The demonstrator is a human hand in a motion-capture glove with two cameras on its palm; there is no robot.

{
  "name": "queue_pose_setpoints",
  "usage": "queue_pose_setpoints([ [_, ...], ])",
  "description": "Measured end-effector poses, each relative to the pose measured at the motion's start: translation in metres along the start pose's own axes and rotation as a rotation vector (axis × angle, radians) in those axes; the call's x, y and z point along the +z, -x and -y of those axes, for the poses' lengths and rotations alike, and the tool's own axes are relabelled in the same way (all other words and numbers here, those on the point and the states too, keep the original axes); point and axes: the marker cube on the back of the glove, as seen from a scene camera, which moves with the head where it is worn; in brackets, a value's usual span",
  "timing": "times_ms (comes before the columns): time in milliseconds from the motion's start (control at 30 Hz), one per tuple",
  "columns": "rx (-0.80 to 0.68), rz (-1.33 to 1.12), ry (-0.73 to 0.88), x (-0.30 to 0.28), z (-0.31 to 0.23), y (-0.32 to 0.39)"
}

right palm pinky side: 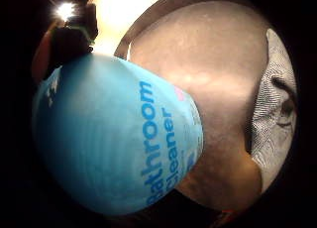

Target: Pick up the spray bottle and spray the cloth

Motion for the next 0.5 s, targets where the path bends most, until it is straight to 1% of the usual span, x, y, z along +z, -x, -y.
queue_pose_setpoints([
  [200,0.014,-0.020,0.050,0.002,-0.004,-0.001],
  [500,-0.019,-0.084,0.137,0.010,-0.008,0.006],
])
